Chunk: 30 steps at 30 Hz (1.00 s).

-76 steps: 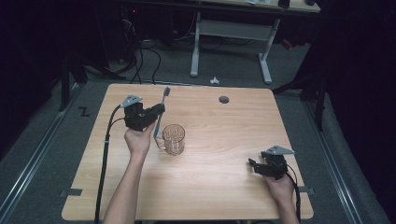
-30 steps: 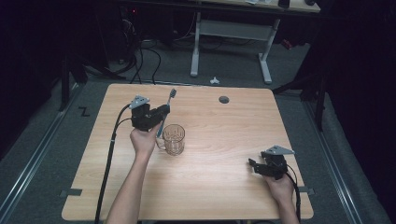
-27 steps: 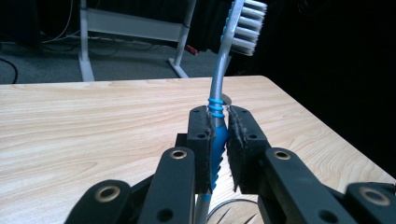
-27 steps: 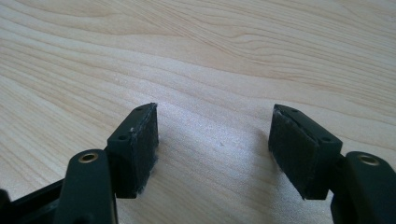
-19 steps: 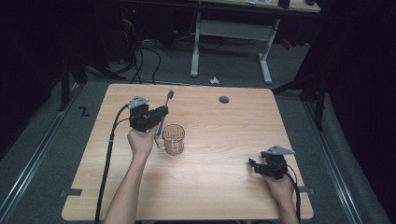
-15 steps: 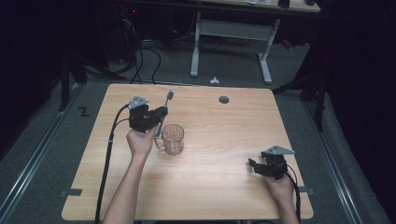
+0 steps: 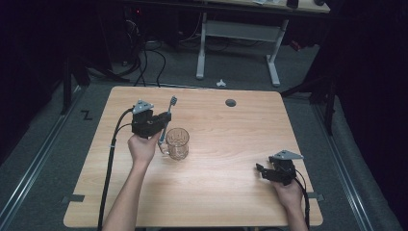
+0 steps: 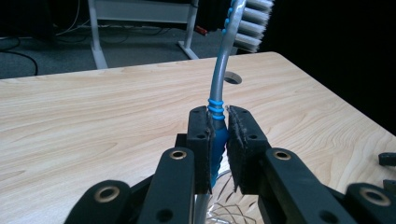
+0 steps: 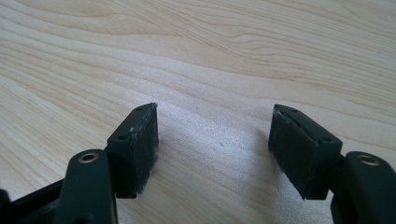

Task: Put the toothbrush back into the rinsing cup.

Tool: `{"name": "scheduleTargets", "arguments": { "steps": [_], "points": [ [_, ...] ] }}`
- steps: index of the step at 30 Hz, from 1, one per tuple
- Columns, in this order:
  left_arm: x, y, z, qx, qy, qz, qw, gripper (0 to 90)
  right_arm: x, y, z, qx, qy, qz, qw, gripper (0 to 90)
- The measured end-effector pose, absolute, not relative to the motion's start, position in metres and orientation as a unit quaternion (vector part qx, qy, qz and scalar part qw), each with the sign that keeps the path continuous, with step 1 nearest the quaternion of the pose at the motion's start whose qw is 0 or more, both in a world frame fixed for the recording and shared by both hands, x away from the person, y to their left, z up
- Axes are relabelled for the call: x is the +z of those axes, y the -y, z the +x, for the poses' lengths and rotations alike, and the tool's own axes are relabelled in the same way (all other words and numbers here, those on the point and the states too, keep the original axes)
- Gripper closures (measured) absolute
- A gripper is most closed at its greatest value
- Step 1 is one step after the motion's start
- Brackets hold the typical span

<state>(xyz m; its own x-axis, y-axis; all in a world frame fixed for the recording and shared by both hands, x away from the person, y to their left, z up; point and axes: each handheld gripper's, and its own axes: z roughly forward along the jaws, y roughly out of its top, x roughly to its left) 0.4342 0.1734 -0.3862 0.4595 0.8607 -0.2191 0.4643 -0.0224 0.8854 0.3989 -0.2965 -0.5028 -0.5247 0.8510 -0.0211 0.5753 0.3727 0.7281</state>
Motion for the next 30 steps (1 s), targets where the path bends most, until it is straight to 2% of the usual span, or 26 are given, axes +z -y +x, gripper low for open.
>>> {"name": "scheduleTargets", "arguments": {
  "steps": [30],
  "points": [
    [-0.39,-0.188,0.419,0.193,-0.487,0.691,0.498,79.4,-0.503,0.296,0.399,0.342,-0.803,0.444,0.202,33.6]
  ]
}}
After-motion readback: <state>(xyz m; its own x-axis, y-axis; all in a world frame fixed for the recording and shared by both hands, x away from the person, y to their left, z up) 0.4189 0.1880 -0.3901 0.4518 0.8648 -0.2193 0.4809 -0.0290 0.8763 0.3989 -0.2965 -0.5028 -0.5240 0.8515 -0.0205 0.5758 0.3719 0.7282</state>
